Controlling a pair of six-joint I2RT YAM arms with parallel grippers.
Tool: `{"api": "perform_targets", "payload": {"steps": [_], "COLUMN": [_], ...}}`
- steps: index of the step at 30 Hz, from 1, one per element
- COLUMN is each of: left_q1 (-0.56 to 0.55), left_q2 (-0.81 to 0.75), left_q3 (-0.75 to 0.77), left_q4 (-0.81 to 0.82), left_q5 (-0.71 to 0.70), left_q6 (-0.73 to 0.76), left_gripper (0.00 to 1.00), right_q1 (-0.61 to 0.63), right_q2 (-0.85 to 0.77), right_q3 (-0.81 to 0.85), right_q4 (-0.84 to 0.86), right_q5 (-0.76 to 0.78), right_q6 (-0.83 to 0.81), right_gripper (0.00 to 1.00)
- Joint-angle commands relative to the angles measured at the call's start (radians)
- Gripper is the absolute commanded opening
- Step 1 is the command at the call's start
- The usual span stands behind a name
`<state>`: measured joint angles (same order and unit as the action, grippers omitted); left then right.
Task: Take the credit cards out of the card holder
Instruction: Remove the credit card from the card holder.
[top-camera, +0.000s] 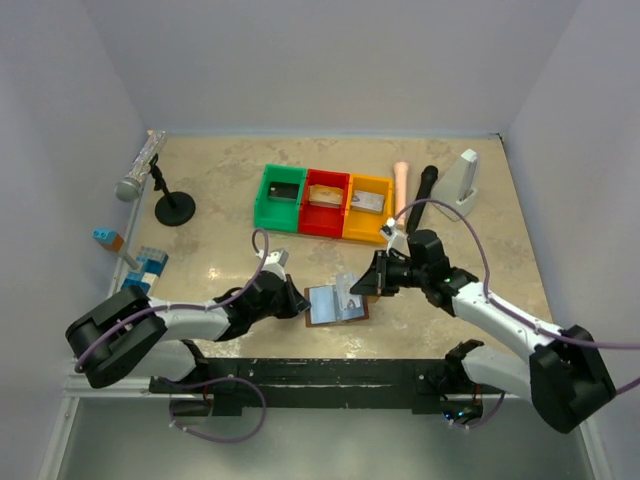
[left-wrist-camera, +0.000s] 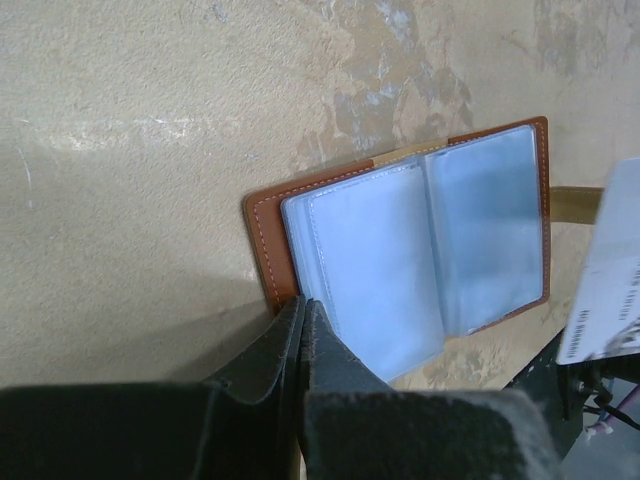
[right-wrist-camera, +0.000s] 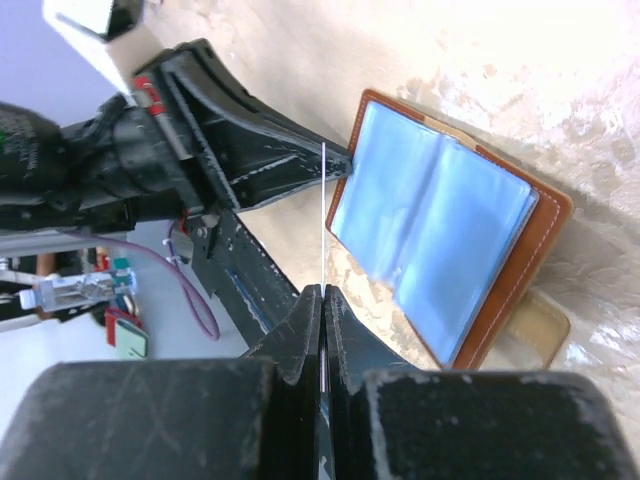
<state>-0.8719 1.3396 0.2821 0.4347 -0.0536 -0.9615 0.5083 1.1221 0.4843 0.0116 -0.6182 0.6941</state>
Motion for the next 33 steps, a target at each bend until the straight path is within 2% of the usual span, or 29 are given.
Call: {"api": "perform_targets", "payload": {"steps": [1,4,9,12,14,15,18,23,29,33], "left_q1": [-0.001,-0.001,0.019,0.050,0.071,0.086,0.125,0.143,0.142,0.123], "left_q2": [-0.055,-0.126,-0.265,-0.342,-0.385,-0.407,-0.462,-0.517,-0.401,-0.323], "left_q3": [0.008,0.032,0.035,0.013,-0.018,-0.033,-0.064,-0.074,-0.015,-0.004], "left_q4": [-0.099,-0.146,-0.198,-0.133,-0.032,0.028,0.166,0.268,0.381,0.484], "left_q5": [-0.032,-0.048,-0.081,-0.022,0.049,0.129,0.250,0.375,0.616,0.699], "left_q6": [0.049,0.070,0.089,0.095,0.101,0.099,0.101,0.132,0.110,0.081], "left_gripper": [0.00,0.05,0.29,0.39,0.43,0.45,0.45,0.49,0.51,0.53], "right_q1": [-0.005,-0.007,-0.001,0.006,0.010,0.013,0.047,0.142,0.190,0.217], "right_q2": [-0.114,-0.188,-0.277,-0.280,-0.269,-0.260,-0.229,-0.173,-0.143,-0.110], "right_q3": [0.095,0.143,0.270,0.339,0.358,0.364,0.370,0.416,0.435,0.458], "right_q4": [-0.223,-0.327,-0.522,-0.614,-0.645,-0.656,-0.656,-0.703,-0.684,-0.703], "right_q5": [0.055,0.080,0.049,-0.007,-0.075,-0.096,-0.159,-0.206,-0.235,-0.256], "right_q6": [-0.113,-0.169,-0.327,-0.404,-0.442,-0.455,-0.472,-0.525,-0.522,-0.541], "right_gripper": [0.00,0.00,0.00,0.00,0.00,0.00,0.00,0.00,0.00,0.00]}}
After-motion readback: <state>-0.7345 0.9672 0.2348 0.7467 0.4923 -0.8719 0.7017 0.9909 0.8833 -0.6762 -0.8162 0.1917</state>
